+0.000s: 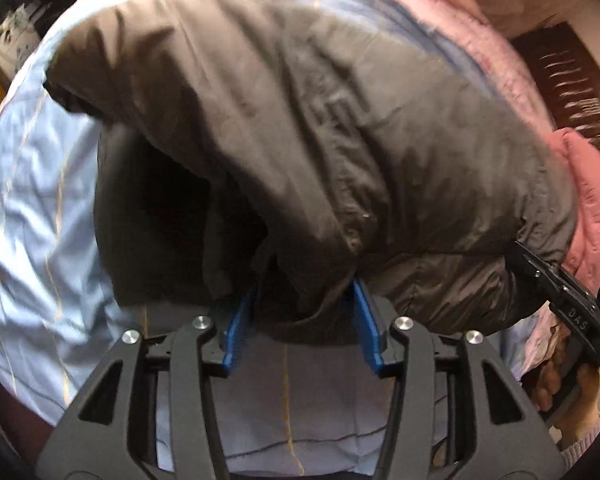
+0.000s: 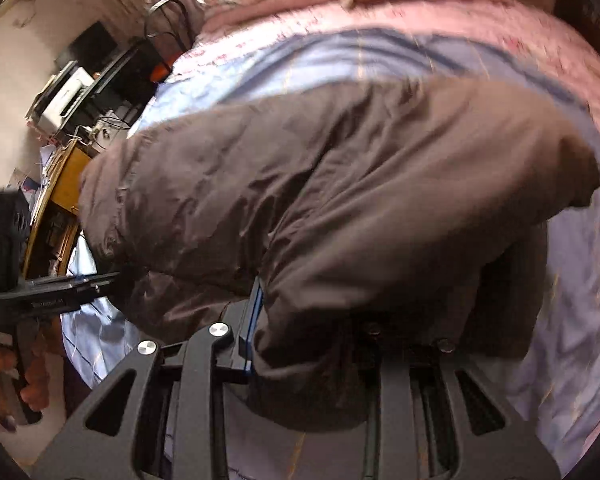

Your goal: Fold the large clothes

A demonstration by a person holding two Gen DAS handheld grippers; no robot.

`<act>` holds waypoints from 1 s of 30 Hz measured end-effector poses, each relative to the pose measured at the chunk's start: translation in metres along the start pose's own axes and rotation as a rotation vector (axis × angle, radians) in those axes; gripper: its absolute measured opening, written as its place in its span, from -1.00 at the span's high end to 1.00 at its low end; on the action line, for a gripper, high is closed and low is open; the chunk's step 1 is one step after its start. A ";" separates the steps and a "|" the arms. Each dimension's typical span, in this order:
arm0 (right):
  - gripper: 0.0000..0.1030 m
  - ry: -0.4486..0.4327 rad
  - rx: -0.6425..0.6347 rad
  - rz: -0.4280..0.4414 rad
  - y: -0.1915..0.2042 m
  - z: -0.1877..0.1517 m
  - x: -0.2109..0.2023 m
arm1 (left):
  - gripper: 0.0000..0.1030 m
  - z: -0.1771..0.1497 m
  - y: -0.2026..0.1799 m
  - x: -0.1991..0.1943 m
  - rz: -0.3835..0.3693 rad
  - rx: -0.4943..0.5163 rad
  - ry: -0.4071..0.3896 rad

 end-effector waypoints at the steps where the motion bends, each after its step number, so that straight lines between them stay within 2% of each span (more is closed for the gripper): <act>1: 0.43 0.018 0.021 -0.002 -0.003 -0.009 0.007 | 0.03 -0.007 0.002 0.009 0.013 -0.005 0.017; 5: 0.40 0.054 0.076 -0.003 -0.013 -0.024 0.017 | 0.04 -0.019 0.002 0.037 0.056 0.002 0.058; 6: 0.30 0.067 0.089 -0.002 -0.014 -0.025 0.012 | 0.04 -0.019 0.000 0.039 0.065 0.005 0.058; 7: 0.11 0.090 0.121 -0.017 -0.019 -0.028 0.000 | 0.04 -0.020 -0.001 0.039 0.071 0.010 0.058; 9: -0.09 0.110 0.170 -0.140 -0.031 -0.035 -0.037 | 0.04 -0.022 -0.003 0.039 0.078 0.013 0.056; 10: -0.09 0.090 0.169 -0.187 -0.032 -0.035 -0.054 | 0.04 -0.023 -0.005 0.039 0.086 0.022 0.053; 12: -0.10 -0.025 0.118 -0.301 -0.024 -0.024 -0.102 | 0.04 -0.024 -0.007 0.039 0.106 0.051 0.044; 14: -0.32 -0.103 0.077 -0.302 -0.007 -0.004 -0.118 | 0.03 -0.025 -0.007 0.039 0.115 0.062 0.039; 17: -0.37 -0.125 0.038 -0.239 0.008 0.032 -0.090 | -0.02 -0.027 -0.009 0.043 0.127 0.063 0.035; 19: -0.37 -0.115 0.050 -0.271 -0.001 0.049 -0.059 | -0.07 -0.029 -0.012 0.045 0.133 0.066 0.033; 22: -0.26 0.026 0.057 -0.382 -0.037 0.036 0.006 | -0.12 -0.036 -0.018 0.051 0.137 0.071 0.033; 24: -0.29 0.075 0.127 -0.356 -0.055 0.017 0.038 | -0.10 -0.045 -0.019 0.055 0.116 0.060 0.054; 27: -0.37 0.080 0.151 -0.357 -0.058 0.014 0.044 | 0.16 -0.063 -0.017 0.020 0.082 0.027 0.047; 28: -0.37 0.079 0.150 -0.359 -0.057 0.014 0.044 | 0.22 -0.066 -0.019 -0.001 0.096 0.053 0.010; 30: -0.37 0.085 0.150 -0.360 -0.058 0.014 0.043 | 0.23 -0.058 -0.029 -0.048 0.140 0.145 -0.114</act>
Point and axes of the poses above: each gripper's, at about its wrist camera, not at the fingertips, and x roughly the way its jaws point, y to its left, z to its top, the point moved 7 cm from there along x, roughly the way its jaws point, and after that the axes turned 3 degrees about -y, right-handed, at the moved point
